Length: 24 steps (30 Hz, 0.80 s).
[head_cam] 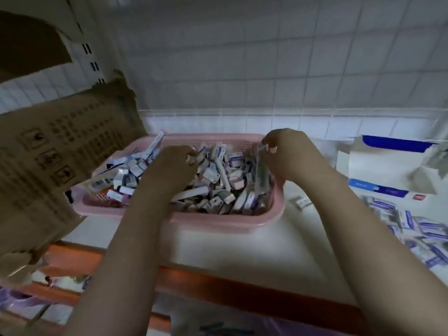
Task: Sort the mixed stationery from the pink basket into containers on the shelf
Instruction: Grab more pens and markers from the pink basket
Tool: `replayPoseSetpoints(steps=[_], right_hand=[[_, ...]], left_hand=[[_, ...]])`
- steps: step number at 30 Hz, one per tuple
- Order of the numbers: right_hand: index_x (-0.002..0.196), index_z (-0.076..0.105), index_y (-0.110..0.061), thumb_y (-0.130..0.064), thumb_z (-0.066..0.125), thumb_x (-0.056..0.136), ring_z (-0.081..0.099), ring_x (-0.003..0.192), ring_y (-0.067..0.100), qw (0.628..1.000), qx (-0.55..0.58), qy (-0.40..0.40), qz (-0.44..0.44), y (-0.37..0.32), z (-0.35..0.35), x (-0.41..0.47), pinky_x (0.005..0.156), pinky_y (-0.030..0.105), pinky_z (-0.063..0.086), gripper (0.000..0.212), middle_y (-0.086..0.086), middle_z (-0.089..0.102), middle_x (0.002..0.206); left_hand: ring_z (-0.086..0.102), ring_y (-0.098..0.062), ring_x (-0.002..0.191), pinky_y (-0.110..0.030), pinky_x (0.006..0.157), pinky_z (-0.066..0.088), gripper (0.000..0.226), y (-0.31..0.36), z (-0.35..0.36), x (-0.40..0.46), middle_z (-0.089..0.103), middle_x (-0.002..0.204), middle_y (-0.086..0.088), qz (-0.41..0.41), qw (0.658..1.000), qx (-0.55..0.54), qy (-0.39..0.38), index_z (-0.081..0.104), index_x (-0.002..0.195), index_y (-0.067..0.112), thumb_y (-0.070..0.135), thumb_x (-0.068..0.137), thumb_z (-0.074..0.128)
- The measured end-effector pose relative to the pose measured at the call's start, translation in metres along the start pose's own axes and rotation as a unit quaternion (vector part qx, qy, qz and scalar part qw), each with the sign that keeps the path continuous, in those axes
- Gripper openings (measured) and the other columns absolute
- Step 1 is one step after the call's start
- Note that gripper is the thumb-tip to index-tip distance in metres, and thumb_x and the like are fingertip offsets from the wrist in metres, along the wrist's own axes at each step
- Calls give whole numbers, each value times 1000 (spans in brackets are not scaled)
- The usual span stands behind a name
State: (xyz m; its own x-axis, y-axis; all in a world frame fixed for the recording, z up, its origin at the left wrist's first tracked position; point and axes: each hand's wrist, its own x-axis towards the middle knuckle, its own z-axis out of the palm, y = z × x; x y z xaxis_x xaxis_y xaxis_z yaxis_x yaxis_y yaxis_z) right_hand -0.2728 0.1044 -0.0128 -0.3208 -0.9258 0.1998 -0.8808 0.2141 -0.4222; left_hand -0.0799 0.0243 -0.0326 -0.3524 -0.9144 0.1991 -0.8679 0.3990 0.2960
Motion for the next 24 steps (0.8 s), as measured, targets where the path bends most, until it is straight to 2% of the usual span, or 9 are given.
replayPoseSetpoints(steps=[5, 8, 11, 13, 18, 20, 21, 23, 24], right_hand=[[108, 61, -8, -23, 56, 90, 53, 83, 23, 988, -101, -112, 18, -33, 10, -2, 68, 30, 43, 24, 7, 58, 92], [126, 51, -8, -24, 52, 94, 55, 97, 24, 968, -180, -173, 4, -49, 19, -2, 74, 30, 43, 36, 9, 58, 108], [137, 40, -4, -18, 49, 95, 53, 109, 24, 954, -221, -201, -4, -58, 26, 2, 85, 32, 43, 45, 10, 54, 127], [142, 33, 0, -20, 51, 94, 53, 100, 22, 947, -219, -237, -11, -63, 29, 7, 82, 29, 43, 54, 11, 55, 127], [144, -17, 6, -28, 69, 84, 63, 106, 28, 949, -142, -273, 60, -61, 30, 19, 95, 37, 49, 110, 16, 65, 117], [145, -3, 7, -21, 73, 81, 65, 100, 30, 953, -87, -277, 91, -59, 30, 22, 91, 41, 52, 103, 18, 65, 116], [142, 18, 7, -20, 73, 80, 66, 95, 30, 954, -82, -274, 96, -57, 31, 22, 88, 40, 53, 87, 18, 65, 114], [97, 54, -1, -19, 71, 82, 63, 75, 24, 959, -85, -256, 90, -54, 30, 18, 77, 32, 55, 29, 15, 64, 103], [78, 52, -6, -17, 68, 85, 59, 66, 19, 962, -81, -246, 87, -54, 30, 17, 70, 28, 53, 20, 12, 63, 93]], left_hand=[[55, -28, 91, -34, 77, 44, 57, -33, -7, -5, 52, 103, -10, -17, 993, 50, -102, 56, 112, 5, 53, 83, 61], [52, -28, 105, -36, 87, 44, 80, -35, -14, -17, 50, 120, -8, 21, 992, 20, -122, 51, 122, 13, 70, 67, 60], [50, -16, 99, -24, 74, 41, 62, -30, -12, -24, 51, 118, 0, 61, 980, 4, -189, 51, 122, 21, 55, 74, 69], [52, -13, 89, -18, 67, 38, 50, -31, -8, -23, 58, 111, 1, 89, 975, 7, -203, 57, 117, 19, 48, 78, 70], [56, -14, 90, -29, 77, 42, 29, -42, -6, -21, 60, 102, 6, 117, 965, -68, -225, 59, 113, 23, 35, 88, 63], [57, -13, 76, -29, 67, 42, 21, -45, -4, -20, 61, 93, 7, 127, 963, -112, -208, 56, 113, 24, 29, 93, 57], [54, -12, 66, -26, 59, 40, 18, -47, -3, -19, 59, 88, 7, 126, 967, -122, -186, 53, 113, 22, 26, 96, 52], [48, -13, 58, -24, 51, 33, 14, -47, -2, -14, 55, 82, 3, 104, 976, -131, -142, 48, 112, 19, 21, 99, 44], [51, -17, 62, -26, 52, 35, 15, -47, -3, -10, 57, 86, -2, 90, 979, -137, -119, 47, 114, 15, 19, 100, 41]])
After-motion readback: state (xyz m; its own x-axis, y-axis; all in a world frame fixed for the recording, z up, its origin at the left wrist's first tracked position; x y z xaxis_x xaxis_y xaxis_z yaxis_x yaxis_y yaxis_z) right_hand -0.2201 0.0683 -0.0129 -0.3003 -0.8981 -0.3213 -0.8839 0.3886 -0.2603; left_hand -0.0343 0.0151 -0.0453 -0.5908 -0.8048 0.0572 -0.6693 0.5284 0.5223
